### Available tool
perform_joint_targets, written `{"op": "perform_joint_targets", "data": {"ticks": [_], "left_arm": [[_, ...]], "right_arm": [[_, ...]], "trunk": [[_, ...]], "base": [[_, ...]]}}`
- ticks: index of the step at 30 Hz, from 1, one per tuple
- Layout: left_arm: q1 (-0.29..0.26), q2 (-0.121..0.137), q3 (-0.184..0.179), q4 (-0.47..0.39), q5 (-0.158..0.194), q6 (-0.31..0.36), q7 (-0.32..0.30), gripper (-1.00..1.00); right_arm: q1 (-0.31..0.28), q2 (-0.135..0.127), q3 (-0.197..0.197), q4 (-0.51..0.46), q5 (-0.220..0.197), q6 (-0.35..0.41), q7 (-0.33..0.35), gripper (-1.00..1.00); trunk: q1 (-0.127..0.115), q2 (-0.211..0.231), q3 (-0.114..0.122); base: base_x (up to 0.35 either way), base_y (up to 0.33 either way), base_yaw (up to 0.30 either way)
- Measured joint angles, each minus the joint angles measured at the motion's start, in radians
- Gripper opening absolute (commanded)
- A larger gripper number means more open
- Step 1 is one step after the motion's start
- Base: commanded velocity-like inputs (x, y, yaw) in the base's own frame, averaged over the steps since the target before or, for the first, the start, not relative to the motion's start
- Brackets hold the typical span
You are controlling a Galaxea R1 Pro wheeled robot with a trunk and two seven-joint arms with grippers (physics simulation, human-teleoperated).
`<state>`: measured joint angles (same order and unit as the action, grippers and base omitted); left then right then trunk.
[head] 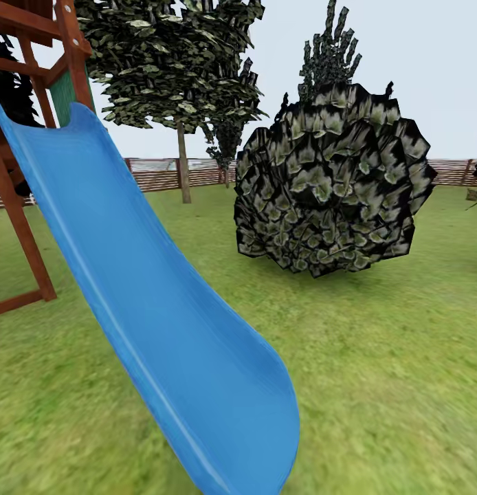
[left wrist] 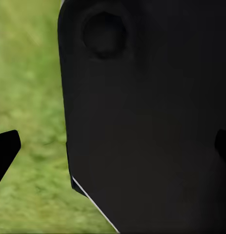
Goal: Take the three Easter eggs out of the wicker basket on the lawn in the garden, then place them on the lawn next to a single tree (choose any tree) so that all three eggs are next to the same tree and none are left in the basket.
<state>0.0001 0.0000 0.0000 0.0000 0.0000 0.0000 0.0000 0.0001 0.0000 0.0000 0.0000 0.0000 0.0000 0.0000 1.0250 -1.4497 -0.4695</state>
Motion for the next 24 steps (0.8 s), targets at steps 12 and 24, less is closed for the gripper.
{"op": "perform_joint_targets", "data": {"ticks": [12, 24], "left_arm": [[0.0, -0.008, 0.001, -0.03, 0.004, -0.011, -0.001, 1.0], [0.0, -0.008, 0.001, -0.03, 0.004, -0.011, -0.001, 1.0]], "right_arm": [[-0.044, 0.003, 0.02, -0.022, 0.022, -0.007, -0.008, 1.0], [-0.045, 0.005, 0.02, -0.021, 0.022, -0.001, -0.01, 1.0]], "trunk": [[0.0, 0.0, 0.0], [0.0, 0.0, -0.007]], "base": [[0.0, 0.0, 0.204], [0.0, 0.0, 0.287]]}}
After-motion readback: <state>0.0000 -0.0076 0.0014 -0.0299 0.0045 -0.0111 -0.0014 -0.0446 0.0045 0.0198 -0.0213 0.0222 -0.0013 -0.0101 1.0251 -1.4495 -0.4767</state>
